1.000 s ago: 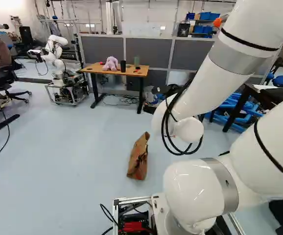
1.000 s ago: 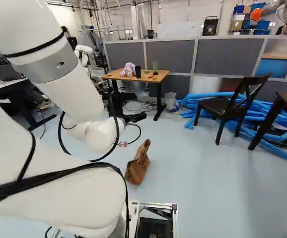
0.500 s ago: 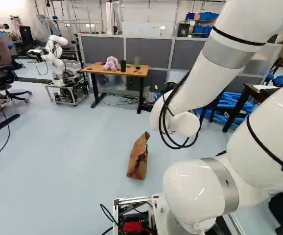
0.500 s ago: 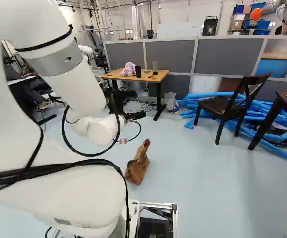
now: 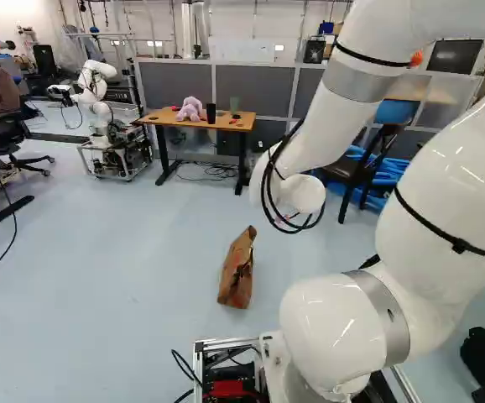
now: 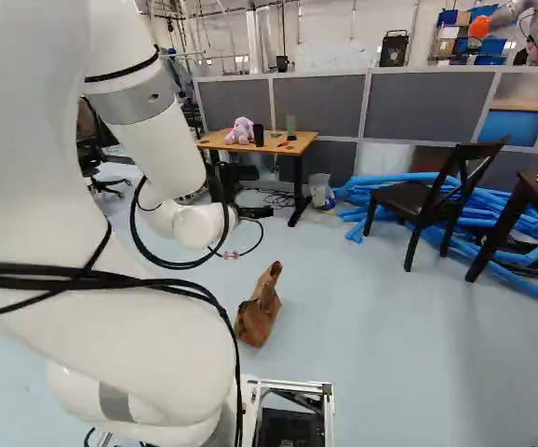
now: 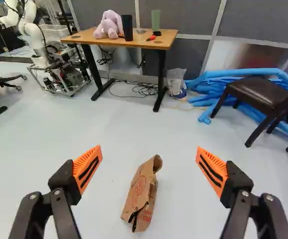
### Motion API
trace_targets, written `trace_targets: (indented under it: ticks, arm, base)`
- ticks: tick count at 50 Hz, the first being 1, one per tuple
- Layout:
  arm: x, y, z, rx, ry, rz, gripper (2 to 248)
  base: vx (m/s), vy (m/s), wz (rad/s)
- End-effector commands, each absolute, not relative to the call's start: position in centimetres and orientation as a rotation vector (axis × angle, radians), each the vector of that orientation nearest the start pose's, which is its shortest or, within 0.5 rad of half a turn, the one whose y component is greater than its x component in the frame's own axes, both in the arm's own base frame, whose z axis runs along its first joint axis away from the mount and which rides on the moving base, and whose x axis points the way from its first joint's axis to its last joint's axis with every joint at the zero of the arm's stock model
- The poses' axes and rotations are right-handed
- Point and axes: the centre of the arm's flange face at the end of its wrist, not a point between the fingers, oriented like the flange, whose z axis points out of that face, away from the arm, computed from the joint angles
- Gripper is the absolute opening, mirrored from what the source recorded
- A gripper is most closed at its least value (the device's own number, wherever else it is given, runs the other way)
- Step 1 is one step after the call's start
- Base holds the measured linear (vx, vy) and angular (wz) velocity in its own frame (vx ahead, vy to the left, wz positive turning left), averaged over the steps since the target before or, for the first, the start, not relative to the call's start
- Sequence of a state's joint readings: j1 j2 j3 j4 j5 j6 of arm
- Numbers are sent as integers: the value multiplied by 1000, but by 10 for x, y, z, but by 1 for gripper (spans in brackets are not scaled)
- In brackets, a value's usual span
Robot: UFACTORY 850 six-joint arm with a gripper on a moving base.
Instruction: Pick up the bag on the ground and place it on the table
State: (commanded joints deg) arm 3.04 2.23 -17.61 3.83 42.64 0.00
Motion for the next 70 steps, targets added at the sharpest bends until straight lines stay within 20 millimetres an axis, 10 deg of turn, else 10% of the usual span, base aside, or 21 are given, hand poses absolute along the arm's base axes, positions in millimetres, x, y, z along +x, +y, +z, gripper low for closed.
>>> trace_targets:
  ticks: [70]
  arm:
    - [471, 28, 317, -2901, 429, -1037, 247]
  base:
    - [0, 0, 0]
